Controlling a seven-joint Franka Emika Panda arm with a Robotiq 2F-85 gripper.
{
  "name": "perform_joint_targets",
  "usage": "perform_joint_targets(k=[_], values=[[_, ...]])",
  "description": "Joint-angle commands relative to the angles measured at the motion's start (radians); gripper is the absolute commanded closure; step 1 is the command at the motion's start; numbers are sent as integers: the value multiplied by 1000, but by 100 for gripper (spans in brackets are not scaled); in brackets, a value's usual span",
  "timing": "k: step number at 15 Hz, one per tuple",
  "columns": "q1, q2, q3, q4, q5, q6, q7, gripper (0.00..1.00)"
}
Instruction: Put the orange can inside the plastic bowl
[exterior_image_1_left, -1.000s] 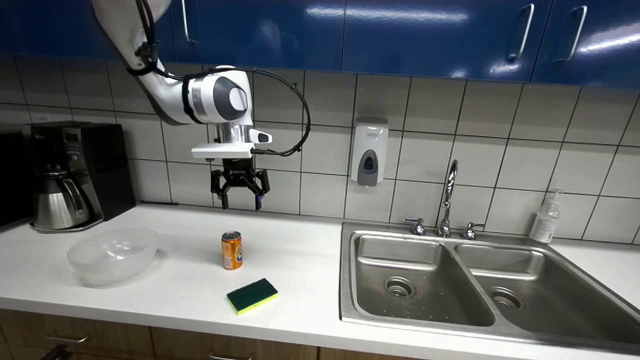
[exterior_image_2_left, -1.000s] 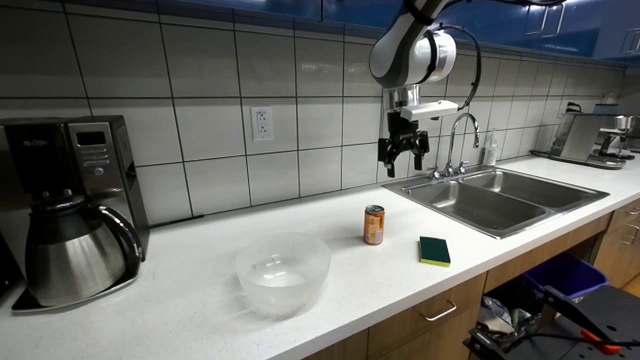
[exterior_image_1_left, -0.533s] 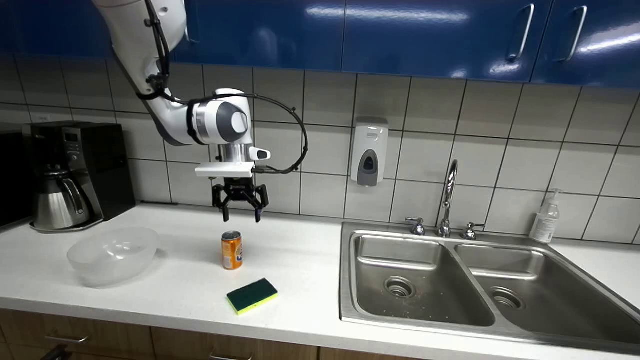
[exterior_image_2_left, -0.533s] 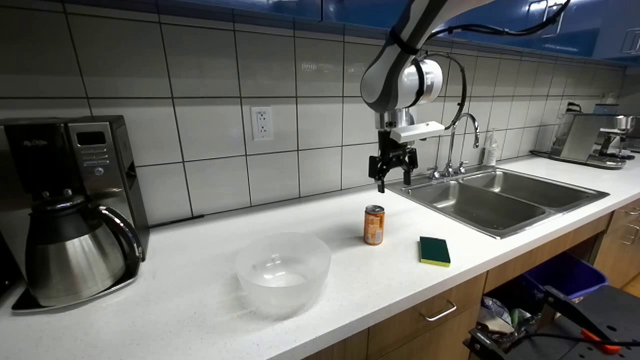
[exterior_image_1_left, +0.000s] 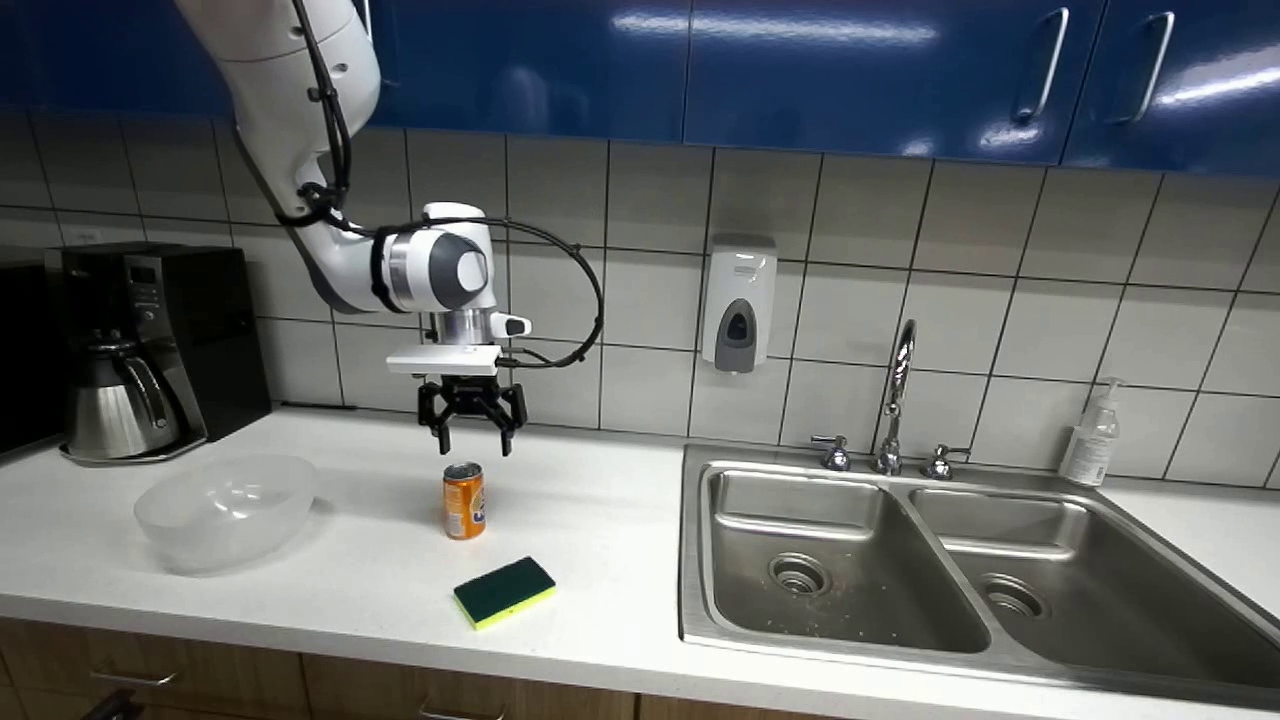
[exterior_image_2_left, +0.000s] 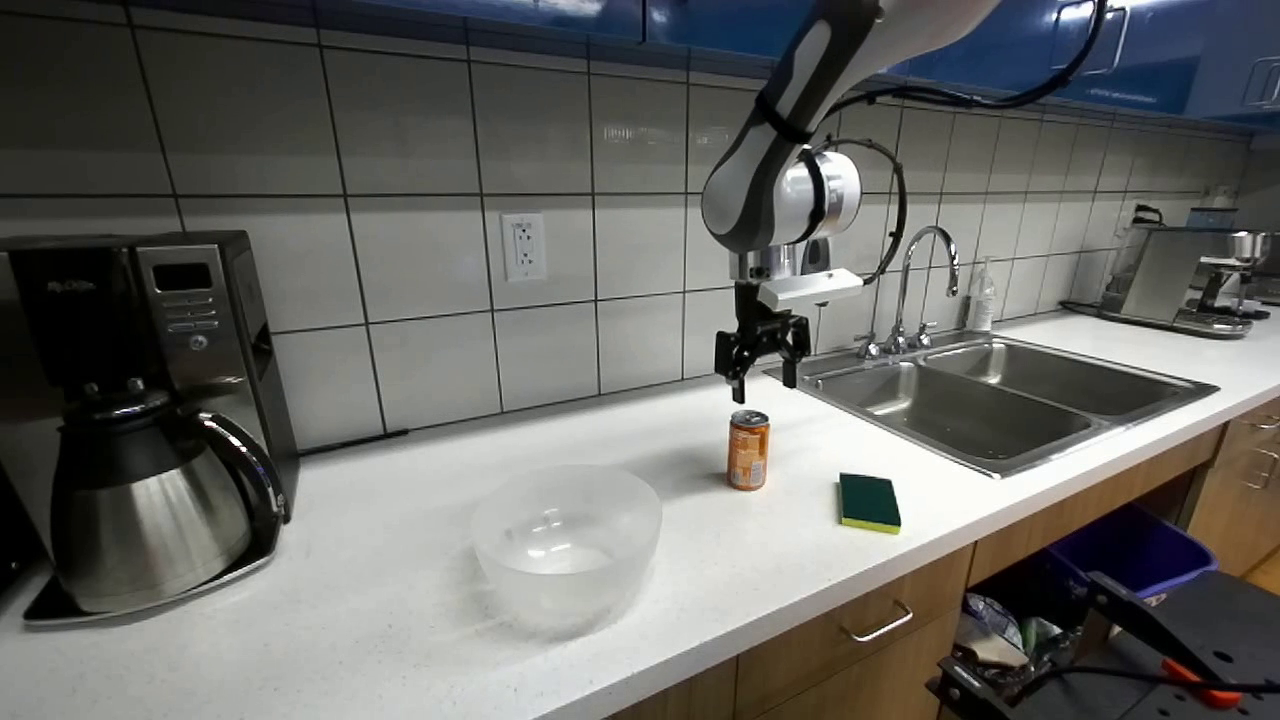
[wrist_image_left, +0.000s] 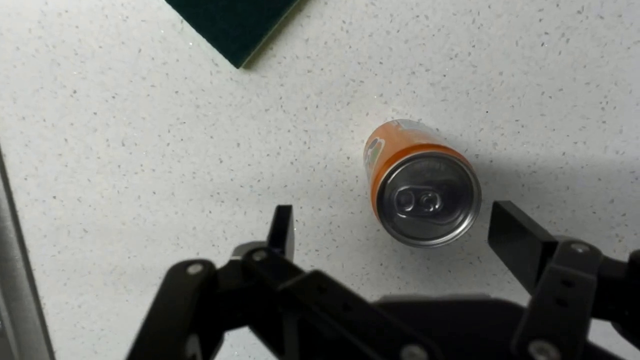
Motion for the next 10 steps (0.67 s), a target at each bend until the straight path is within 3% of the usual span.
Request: perform_joint_targets(k=[1,10], values=[[5,44,13,40,10,12,5,0],[26,139,12,97,-4,37,-1,0]])
